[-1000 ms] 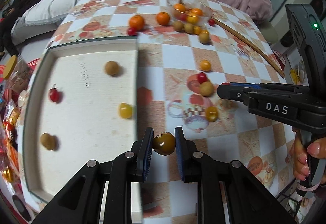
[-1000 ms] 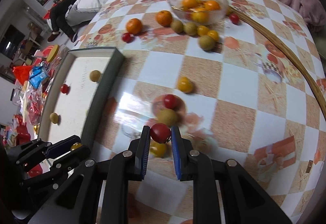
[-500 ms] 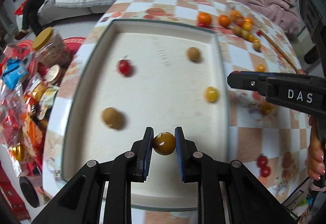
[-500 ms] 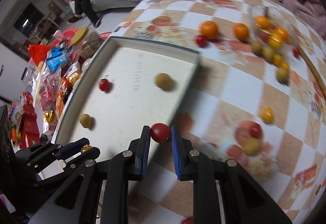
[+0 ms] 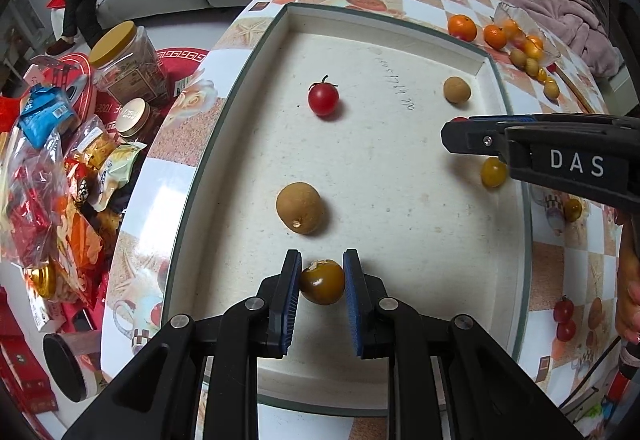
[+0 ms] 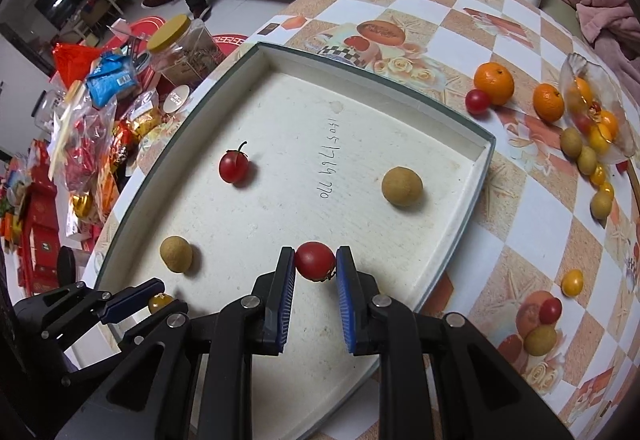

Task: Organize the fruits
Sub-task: 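Carry both tomatoes into the white tray and release them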

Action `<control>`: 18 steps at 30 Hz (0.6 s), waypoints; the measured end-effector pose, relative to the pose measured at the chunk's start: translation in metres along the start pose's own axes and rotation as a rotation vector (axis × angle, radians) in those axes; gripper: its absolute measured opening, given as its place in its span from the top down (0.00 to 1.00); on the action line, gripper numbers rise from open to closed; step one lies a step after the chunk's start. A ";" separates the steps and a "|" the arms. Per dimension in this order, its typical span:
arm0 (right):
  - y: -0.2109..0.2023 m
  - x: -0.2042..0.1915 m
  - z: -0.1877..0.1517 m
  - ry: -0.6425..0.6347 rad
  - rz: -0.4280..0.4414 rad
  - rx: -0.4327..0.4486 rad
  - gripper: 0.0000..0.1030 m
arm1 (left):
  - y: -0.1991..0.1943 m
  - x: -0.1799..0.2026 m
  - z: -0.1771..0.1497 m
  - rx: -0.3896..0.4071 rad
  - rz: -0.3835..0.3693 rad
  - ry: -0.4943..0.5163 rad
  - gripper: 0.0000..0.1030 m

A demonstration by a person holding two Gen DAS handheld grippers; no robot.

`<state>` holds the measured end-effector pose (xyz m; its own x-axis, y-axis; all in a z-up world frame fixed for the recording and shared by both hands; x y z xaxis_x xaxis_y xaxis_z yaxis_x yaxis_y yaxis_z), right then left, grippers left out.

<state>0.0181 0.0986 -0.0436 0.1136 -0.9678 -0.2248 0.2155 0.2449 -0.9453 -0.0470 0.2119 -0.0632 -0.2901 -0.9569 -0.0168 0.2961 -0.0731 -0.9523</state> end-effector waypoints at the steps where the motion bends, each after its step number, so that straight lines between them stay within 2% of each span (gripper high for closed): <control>1: 0.001 0.000 0.000 -0.005 -0.007 -0.001 0.78 | 0.001 -0.001 0.000 -0.002 0.000 0.001 0.78; 18: 0.023 -0.001 -0.001 -0.024 -0.057 -0.036 0.78 | 0.009 0.001 -0.004 -0.014 0.026 0.026 0.78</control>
<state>0.0218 0.1054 -0.0658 0.1255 -0.9783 -0.1646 0.1878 0.1863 -0.9644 -0.0482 0.2116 -0.0728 -0.3062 -0.9507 -0.0492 0.2907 -0.0442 -0.9558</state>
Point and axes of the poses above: each gripper's, at about its wrist camera, not at the fingertips, and y roughly the way its jaws point, x to its right, z to its top, the point moved 5 cm from there along y, roughly the way its jaws point, and after that the axes turned 12 degrees about y, right-handed, at the moved point
